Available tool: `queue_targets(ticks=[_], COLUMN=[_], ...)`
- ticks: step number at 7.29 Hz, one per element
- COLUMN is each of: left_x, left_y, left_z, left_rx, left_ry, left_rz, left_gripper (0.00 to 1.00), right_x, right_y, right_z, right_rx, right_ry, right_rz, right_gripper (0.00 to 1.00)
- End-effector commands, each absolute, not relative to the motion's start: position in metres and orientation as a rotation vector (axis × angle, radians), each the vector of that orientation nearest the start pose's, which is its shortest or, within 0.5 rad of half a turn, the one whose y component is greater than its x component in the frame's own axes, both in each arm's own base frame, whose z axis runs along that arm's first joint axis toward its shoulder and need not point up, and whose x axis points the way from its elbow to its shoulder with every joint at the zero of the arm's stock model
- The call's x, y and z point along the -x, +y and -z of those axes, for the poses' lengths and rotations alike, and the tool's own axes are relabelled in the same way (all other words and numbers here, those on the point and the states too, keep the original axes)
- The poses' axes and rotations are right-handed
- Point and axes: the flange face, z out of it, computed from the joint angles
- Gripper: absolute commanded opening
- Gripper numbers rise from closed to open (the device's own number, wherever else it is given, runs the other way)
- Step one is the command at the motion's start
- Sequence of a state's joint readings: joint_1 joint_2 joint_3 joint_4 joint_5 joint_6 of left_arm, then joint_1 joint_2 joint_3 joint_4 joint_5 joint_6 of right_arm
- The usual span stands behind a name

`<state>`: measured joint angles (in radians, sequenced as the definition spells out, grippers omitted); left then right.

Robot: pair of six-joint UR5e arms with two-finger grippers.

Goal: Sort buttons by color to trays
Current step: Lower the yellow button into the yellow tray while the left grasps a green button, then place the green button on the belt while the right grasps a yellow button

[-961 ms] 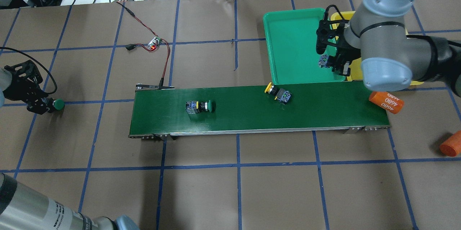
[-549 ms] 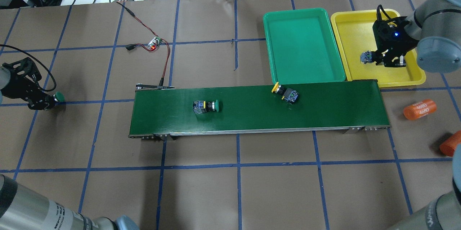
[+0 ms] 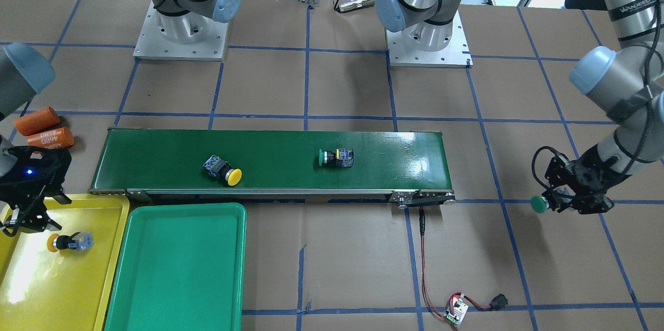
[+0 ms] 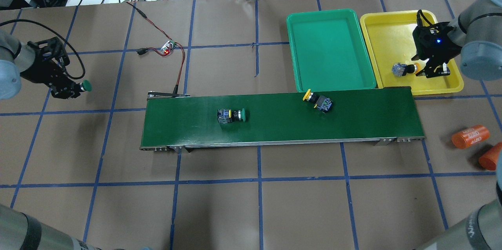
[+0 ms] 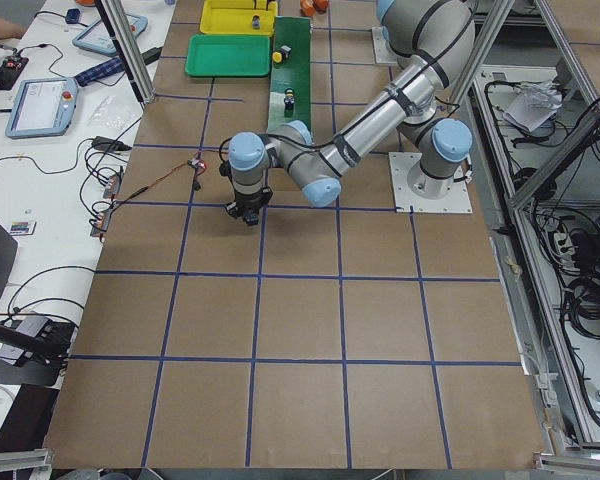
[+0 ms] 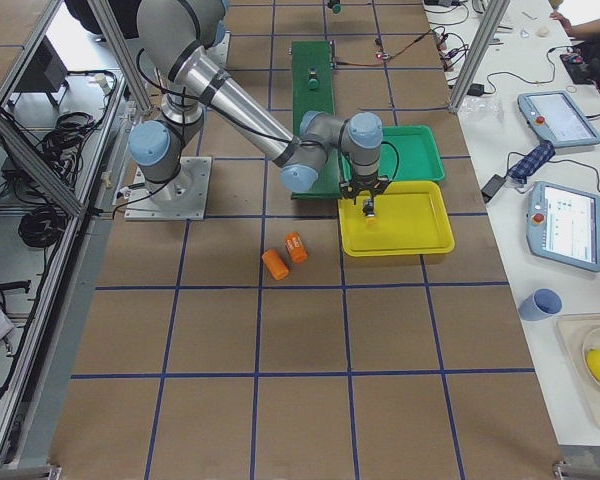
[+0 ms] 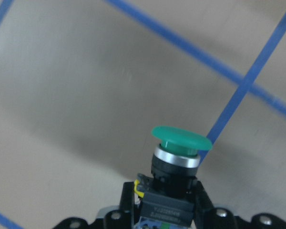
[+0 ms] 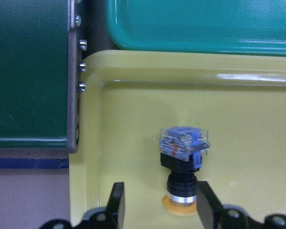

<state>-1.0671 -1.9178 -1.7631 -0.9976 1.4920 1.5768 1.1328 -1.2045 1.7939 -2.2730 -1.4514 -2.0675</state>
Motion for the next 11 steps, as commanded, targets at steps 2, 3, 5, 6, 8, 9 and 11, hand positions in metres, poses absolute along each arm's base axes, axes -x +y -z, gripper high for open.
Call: queue_targets(ticks=[2,3,5,6,8,9,11], left_x=[-0.001,0.033,0.100,0.138,0.152,0.152,0.148], left_y=[-0.581,-0.565,-0.535,-0.521,-0.492,-0.473,-0.456], left_z=[-0.308,-0.304,-0.280,-0.272,-0.259,-0.254,-0.257], left_rx=[-1.721,-1.618,-1.597,-1.639,-1.671,-1.671,-1.617], left_ry=[2.580,2.679,2.714,2.672,2.677,2.678,2.636], left_rz=[0.122,0.112,0.095,0.105,0.070,0.076,0.244], left_gripper=[0.00,0.00,0.00,0.00,0.00,0.38,1.00], right_x=[0.089,0.072,0.017,-0.007,-0.049,-0.061,-0.061], right_y=[-0.544,-0.515,-0.490,-0.488,-0.487,-0.487,-0.489], right_z=[-0.280,-0.277,-0.269,-0.269,-0.265,-0.260,-0.259], right_rx=[2.315,2.292,2.239,2.206,2.237,2.200,2.212], right_ry=[2.203,2.200,2.211,2.233,2.213,2.234,2.241], right_rz=[0.206,0.196,0.182,0.176,0.128,0.115,0.095], right_gripper=[0.82,0.83,0.84,0.87,0.92,0.95,0.96])
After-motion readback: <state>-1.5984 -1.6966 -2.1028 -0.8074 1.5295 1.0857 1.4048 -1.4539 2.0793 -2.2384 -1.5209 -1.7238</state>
